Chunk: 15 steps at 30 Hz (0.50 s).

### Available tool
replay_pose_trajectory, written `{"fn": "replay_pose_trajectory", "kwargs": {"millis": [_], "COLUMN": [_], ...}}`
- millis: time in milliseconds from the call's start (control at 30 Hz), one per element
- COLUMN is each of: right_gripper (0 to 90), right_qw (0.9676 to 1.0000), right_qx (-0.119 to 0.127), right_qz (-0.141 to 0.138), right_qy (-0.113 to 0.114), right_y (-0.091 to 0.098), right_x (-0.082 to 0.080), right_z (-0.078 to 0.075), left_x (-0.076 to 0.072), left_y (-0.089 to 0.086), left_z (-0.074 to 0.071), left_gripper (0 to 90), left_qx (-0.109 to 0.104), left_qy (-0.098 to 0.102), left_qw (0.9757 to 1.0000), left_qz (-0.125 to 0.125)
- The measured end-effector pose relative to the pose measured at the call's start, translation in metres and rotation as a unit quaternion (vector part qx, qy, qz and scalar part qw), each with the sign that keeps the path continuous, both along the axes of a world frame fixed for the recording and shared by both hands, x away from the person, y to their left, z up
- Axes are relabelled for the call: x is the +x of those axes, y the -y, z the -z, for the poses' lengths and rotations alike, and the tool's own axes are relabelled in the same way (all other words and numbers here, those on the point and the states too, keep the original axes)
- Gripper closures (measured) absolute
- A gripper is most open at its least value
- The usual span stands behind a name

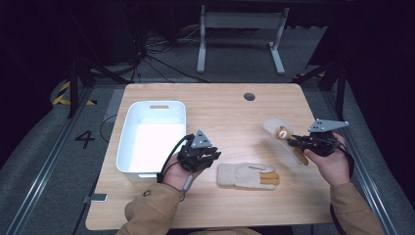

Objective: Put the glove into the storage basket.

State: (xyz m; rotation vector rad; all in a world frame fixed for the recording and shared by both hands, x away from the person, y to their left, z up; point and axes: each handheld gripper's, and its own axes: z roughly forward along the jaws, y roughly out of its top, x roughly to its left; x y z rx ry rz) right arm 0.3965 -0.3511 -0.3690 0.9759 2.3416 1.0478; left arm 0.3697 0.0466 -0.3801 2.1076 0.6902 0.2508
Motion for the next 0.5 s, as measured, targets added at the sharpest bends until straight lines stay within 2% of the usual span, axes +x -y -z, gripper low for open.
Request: {"fn": "replay_pose_trajectory", "kwargs": {"millis": [67,100,133,300,367,500], "right_gripper": [79.9,79.9,79.9,79.9,79.8,79.8], "right_qw": [0.9997,0.9997,0.9992,0.9977,0.9959,0.9936], "right_qx": [0.004,0.004,0.008,0.009,0.013,0.011], "right_qz": [-0.023,-0.023,-0.039,-0.067,-0.089,-0.112], "right_qy": [0.0,0.0,0.001,0.0,-0.004,-0.008], "right_y": [-0.005,-0.005,-0.011,-0.023,-0.031,-0.04], "right_x": [-0.003,-0.003,-0.007,-0.012,-0.016,-0.02], "right_z": [-0.004,-0.004,-0.009,-0.014,-0.017,-0.02], "left_x": [0.0,0.0,0.0,0.0,0.0,0.0], "left_y": [-0.001,-0.001,-0.001,-0.001,-0.002,-0.002], "left_z": [-0.001,-0.001,-0.001,-0.002,-0.003,-0.002], "left_gripper": [76.5,76.5,76.5,76.5,76.5,75.9], "left_qx": [-0.001,-0.001,-0.001,-0.002,-0.003,-0.002], "left_qy": [-0.001,-0.001,-0.001,0.0,0.0,0.001], "left_qw": [1.0,1.0,1.0,1.0,1.0,1.0], "left_qz": [-0.001,-0.001,-0.001,-0.001,-0.002,0.0]}}
